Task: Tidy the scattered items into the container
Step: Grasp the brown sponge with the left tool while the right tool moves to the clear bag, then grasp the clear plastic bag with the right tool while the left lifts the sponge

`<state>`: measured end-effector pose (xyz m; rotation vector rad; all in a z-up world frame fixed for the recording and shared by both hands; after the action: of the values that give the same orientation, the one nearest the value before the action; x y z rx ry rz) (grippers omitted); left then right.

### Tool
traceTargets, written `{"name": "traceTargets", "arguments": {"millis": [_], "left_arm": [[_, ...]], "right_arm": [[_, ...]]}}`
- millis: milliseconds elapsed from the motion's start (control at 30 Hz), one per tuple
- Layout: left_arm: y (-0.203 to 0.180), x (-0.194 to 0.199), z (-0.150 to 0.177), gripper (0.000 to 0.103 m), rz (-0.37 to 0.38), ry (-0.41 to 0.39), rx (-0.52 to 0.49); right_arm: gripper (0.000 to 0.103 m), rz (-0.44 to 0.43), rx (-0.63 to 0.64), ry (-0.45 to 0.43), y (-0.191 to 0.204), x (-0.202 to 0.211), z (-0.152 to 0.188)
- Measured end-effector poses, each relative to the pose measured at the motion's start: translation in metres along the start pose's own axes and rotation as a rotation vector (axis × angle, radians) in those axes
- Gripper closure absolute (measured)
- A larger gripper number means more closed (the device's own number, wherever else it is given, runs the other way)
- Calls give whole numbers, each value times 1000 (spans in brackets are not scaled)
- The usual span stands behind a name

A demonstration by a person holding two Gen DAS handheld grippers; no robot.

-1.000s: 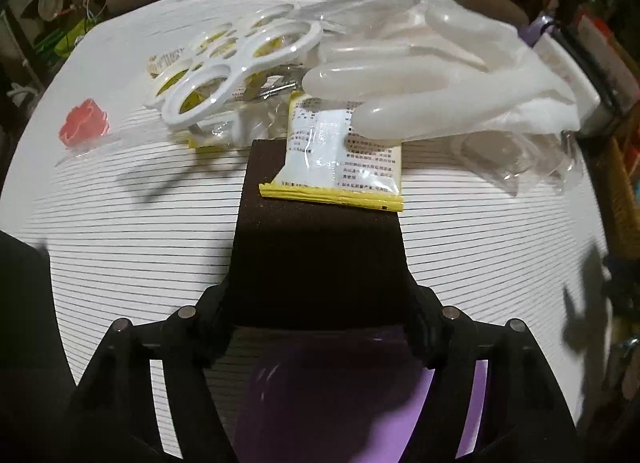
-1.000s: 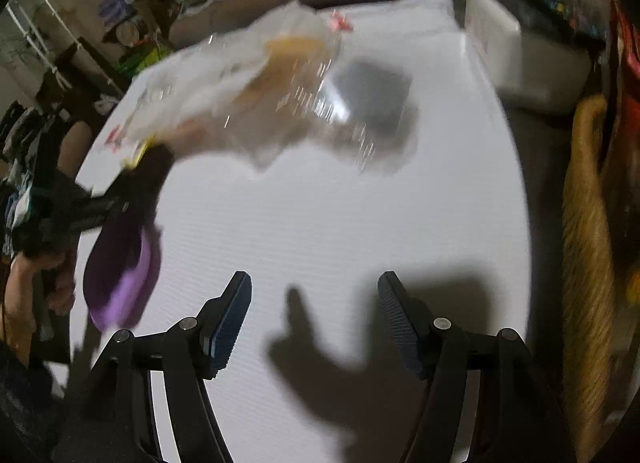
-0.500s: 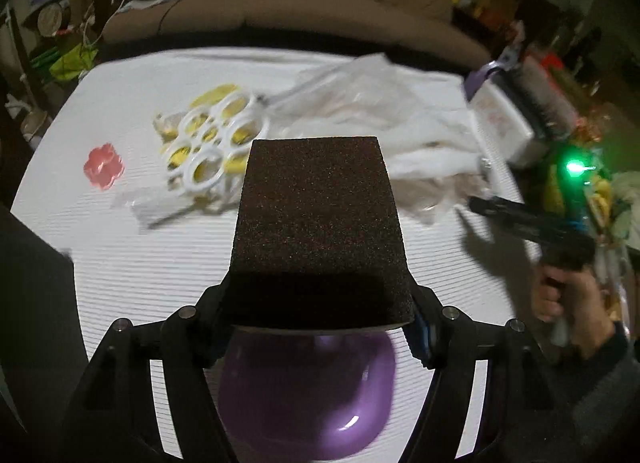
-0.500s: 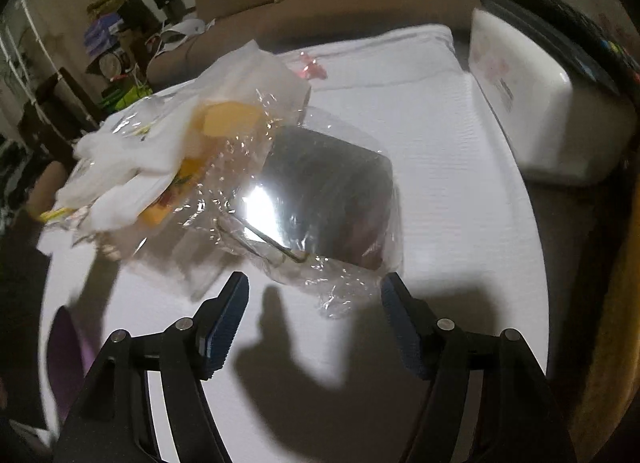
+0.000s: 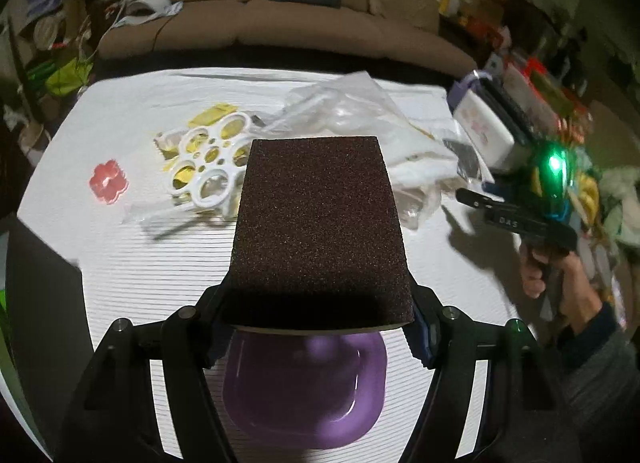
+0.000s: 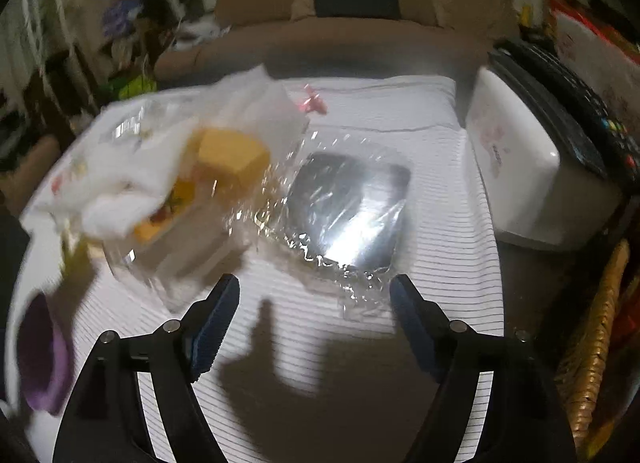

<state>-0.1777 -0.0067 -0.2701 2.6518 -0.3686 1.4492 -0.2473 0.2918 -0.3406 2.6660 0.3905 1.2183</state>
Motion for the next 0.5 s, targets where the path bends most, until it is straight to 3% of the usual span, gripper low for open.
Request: {"name": "traceTargets", "arguments": {"millis": [133, 300, 367, 433, 500], "left_arm": [[3, 6, -1, 37, -19, -8, -13], [3, 11, -3, 37, -9, -20, 7], [1, 11, -3, 37, -12, -16, 7], [-1, 10, -3, 37, -13, -13, 0], [-4, 8, -1, 37, -13, -6, -15]], "right_arm": [[5, -40, -134, -152, -19, 14, -24], [0, -93, -173, -169, -22, 11, -39], [0, -62, -169, -141, -24, 4, -44], [0, 57, -161, -69, -42, -8, -41], [0, 76, -152, -77, -46, -11, -41]]}}
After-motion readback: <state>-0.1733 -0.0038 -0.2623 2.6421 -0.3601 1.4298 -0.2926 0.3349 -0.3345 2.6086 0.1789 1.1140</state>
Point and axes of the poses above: each gripper's, at about its wrist camera, not at the fingertips, and x roughly against the way its jaws point, y to its left, z to its underside, the point moved 10 cm from there along -x, roughly the way its jaws point, and after that the axes turned 13 degrees about -z, right-handed, at the moved point
